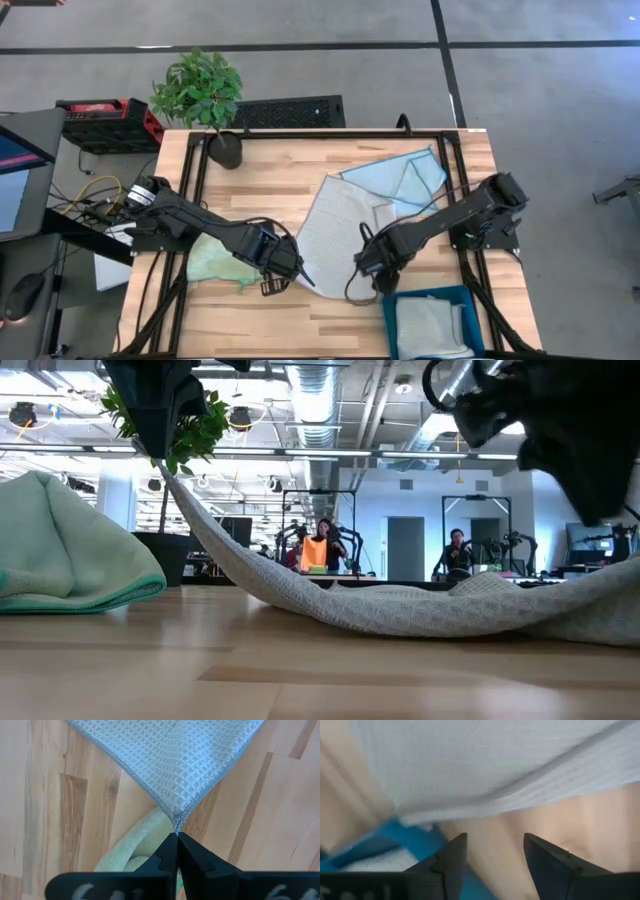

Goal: Fold microfiber towels
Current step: Fold the gray microfiber cloth

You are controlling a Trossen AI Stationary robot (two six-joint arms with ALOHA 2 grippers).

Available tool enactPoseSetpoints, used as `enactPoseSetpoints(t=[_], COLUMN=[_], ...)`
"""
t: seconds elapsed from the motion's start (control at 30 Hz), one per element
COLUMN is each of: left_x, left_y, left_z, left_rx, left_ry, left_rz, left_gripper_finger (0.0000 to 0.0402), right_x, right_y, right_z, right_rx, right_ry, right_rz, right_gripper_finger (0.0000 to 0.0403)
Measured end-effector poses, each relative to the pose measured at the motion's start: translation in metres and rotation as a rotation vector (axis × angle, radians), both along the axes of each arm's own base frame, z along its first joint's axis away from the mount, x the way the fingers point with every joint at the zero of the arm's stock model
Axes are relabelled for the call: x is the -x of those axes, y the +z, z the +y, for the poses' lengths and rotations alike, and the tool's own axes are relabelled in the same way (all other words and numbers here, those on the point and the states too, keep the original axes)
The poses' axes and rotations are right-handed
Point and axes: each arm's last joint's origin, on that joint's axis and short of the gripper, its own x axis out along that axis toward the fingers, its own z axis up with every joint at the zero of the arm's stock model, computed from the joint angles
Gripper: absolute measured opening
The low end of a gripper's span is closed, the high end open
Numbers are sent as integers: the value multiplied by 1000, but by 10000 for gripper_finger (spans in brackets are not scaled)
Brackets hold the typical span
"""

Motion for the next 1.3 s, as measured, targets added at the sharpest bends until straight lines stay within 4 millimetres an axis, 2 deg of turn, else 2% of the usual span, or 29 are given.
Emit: enactPoseSetpoints(t=[0.17, 0.27, 0.43, 0.57, 0.67, 0.8, 1.03, 1.13, 1.3], left_x=[0, 0, 0, 0, 0, 0, -1, -1, -1], left_y=[0, 0, 0, 0, 0, 0, 1, 1, 1], left_z=[0, 0, 0, 0, 0, 1, 1, 1, 1], left_rx=[0, 0, 3, 6, 8, 12, 24, 24, 27], left_ry=[0, 1, 17, 34, 48, 69, 90, 93, 109], left_rz=[0, 0, -1, -2, -3, -4, -4, -5, -5], left_gripper_finger=[0, 0, 0, 0, 0, 0, 0, 0, 0], right_x=[-5, -18, -40, -45, -48, -50, -44, -42, -40], right_y=[20, 23, 4, -18, -29, -40, -43, -47, -46], right_z=[-36, -61, -107, -145, -165, -180, -198, -201, -200], right_rx=[198, 213, 228, 232, 236, 230, 192, 66, 42], right_ry=[-130, -136, -192, -291, -305, -265, -239, -198, -165], right_rz=[-159, -234, -237, -128, -102, -86, -39, -24, -7], right_gripper_finger=[224, 221, 214, 210, 208, 207, 205, 202, 196])
